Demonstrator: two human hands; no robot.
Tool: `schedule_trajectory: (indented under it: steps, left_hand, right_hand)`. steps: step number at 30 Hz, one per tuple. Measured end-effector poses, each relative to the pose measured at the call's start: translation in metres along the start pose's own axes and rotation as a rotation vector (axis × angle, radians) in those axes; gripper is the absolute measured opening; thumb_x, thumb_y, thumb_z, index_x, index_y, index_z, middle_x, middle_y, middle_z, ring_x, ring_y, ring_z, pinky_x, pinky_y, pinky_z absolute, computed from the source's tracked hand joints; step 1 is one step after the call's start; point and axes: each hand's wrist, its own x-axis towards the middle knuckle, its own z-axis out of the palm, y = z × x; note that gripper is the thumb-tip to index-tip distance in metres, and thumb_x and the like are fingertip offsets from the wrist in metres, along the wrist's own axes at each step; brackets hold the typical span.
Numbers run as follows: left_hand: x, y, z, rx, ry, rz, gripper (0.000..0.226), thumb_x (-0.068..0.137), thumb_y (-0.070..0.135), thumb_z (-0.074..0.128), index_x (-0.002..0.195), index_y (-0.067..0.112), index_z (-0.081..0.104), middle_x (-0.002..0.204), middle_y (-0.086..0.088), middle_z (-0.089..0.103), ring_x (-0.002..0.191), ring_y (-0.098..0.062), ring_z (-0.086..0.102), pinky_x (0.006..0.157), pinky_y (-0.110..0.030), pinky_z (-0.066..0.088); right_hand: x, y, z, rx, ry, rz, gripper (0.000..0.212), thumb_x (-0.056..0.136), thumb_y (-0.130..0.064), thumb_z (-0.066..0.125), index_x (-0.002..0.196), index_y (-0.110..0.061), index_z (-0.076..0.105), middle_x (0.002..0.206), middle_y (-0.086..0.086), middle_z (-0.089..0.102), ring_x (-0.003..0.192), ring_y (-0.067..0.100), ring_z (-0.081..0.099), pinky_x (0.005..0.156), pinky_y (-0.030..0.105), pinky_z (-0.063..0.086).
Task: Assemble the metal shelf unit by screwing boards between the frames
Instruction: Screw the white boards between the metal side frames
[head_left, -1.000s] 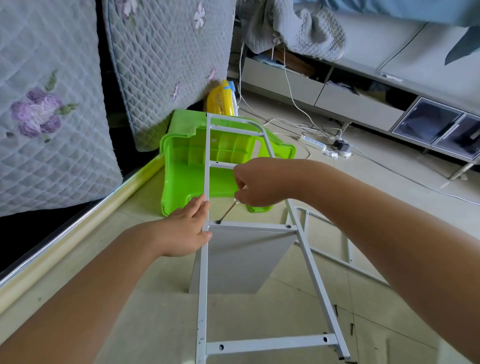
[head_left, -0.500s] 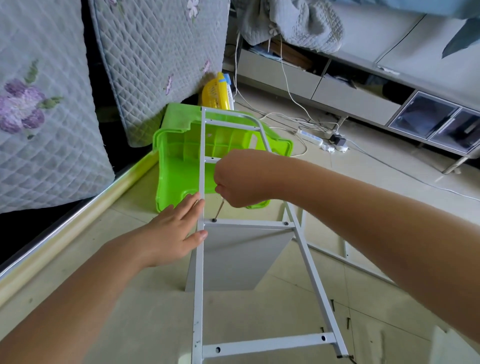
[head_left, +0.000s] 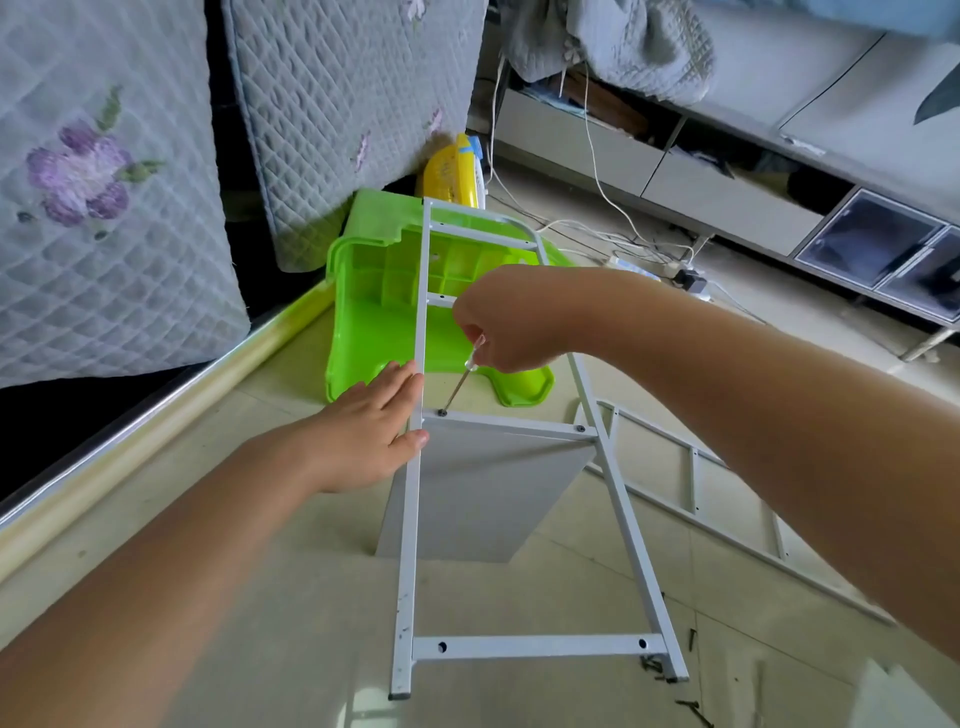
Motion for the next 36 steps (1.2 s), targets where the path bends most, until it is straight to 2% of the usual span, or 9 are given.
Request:
schedule_trajectory:
  steps: [4, 9, 12, 15, 22, 24, 27, 33, 36]
  left_hand:
    - [0.000, -0.001, 0.006, -0.018, 0.040, 0.014, 0.062, 0.101, 0.033, 0.020, 0.145, 0.012, -0.018, 0.151, 0.004, -0.030, 0.138, -0.005, -0.024, 0.111, -0.021, -0.011]
    - [0.000, 0.000, 0.007, -0.022, 0.043, 0.018, 0.062, 0.101, 0.032, 0.020, 0.145, 0.010, -0.019, 0.151, 0.003, -0.030, 0.138, -0.004, -0.025, 0.110, -0.019, -0.012]
    - [-0.002, 0.001, 0.008, -0.024, 0.037, 0.017, 0.062, 0.101, 0.031, 0.020, 0.145, 0.011, -0.020, 0.151, 0.003, -0.030, 0.136, -0.001, -0.025, 0.107, -0.016, -0.011]
    - [-0.005, 0.003, 0.006, -0.031, 0.025, 0.020, 0.062, 0.102, 0.031, 0.020, 0.145, 0.013, -0.020, 0.150, 0.004, -0.030, 0.129, 0.006, -0.025, 0.106, -0.015, -0.010]
    - [-0.005, 0.002, 0.004, -0.029, 0.015, 0.027, 0.062, 0.102, 0.032, 0.019, 0.145, 0.013, -0.021, 0.150, 0.004, -0.031, 0.138, -0.005, -0.025, 0.110, -0.019, -0.010]
    - [-0.006, 0.003, 0.005, -0.035, 0.015, 0.029, 0.062, 0.102, 0.032, 0.019, 0.145, 0.014, -0.021, 0.150, 0.004, -0.030, 0.138, -0.005, -0.025, 0.109, -0.019, -0.011]
    - [-0.007, 0.003, 0.005, -0.039, 0.009, 0.021, 0.062, 0.102, 0.033, 0.020, 0.145, 0.014, -0.021, 0.150, 0.005, -0.031, 0.138, -0.005, -0.025, 0.110, -0.019, -0.010]
    - [-0.007, 0.003, 0.006, -0.029, 0.015, 0.020, 0.062, 0.102, 0.032, 0.019, 0.145, 0.012, -0.020, 0.150, 0.003, -0.030, 0.138, -0.006, -0.024, 0.109, -0.018, -0.011]
    - [-0.006, 0.003, 0.007, -0.008, 0.030, 0.025, 0.061, 0.102, 0.031, 0.019, 0.144, 0.011, -0.021, 0.151, 0.002, -0.030, 0.136, -0.004, -0.026, 0.107, -0.016, -0.011]
  right_hand:
    - [0.002, 0.007, 0.002, -0.096, 0.037, -0.051, 0.029, 0.095, -0.028, 0.046, 0.104, -0.004, 0.060, 0.068, -0.001, 0.043, 0.080, 0.018, 0.041, 0.067, 0.027, 0.033]
    - [0.004, 0.010, 0.006, -0.032, -0.011, 0.004, 0.039, 0.097, -0.027, 0.041, 0.063, -0.007, 0.042, 0.059, -0.001, 0.036, 0.058, 0.016, 0.037, 0.051, 0.025, 0.029]
    - [0.011, 0.006, 0.004, 0.140, -0.069, 0.114, 0.039, 0.095, -0.017, 0.041, 0.058, -0.009, 0.047, 0.054, 0.001, 0.042, 0.049, 0.015, 0.041, 0.044, 0.020, 0.035]
    - [0.014, 0.002, -0.001, 0.369, -0.159, 0.239, 0.034, 0.093, -0.010, 0.037, 0.062, -0.003, 0.048, 0.050, 0.004, 0.039, 0.034, 0.011, 0.026, 0.036, 0.012, 0.021]
    - [0.003, 0.009, 0.003, 0.346, -0.156, 0.186, 0.026, 0.095, -0.018, 0.039, 0.075, -0.003, 0.049, 0.060, 0.007, 0.045, 0.046, 0.018, 0.043, 0.045, 0.021, 0.032]
    - [0.001, 0.008, 0.004, 0.305, -0.141, 0.140, 0.024, 0.094, -0.015, 0.039, 0.098, 0.003, 0.054, 0.085, 0.015, 0.061, 0.072, 0.027, 0.060, 0.050, 0.024, 0.037]
    - [-0.002, 0.008, 0.002, 0.220, -0.046, 0.071, 0.027, 0.095, -0.010, 0.040, 0.114, 0.001, 0.056, 0.111, 0.015, 0.061, 0.102, 0.028, 0.058, 0.065, 0.029, 0.040]
    - [-0.002, 0.006, 0.004, 0.059, 0.093, -0.021, 0.031, 0.099, -0.023, 0.037, 0.101, -0.002, 0.060, 0.079, 0.004, 0.045, 0.080, 0.018, 0.041, 0.068, 0.023, 0.029]
    - [0.003, 0.001, 0.004, 0.110, 0.082, 0.087, 0.037, 0.098, -0.021, 0.037, 0.066, -0.004, 0.046, 0.065, 0.003, 0.037, 0.071, 0.021, 0.040, 0.060, 0.024, 0.034]
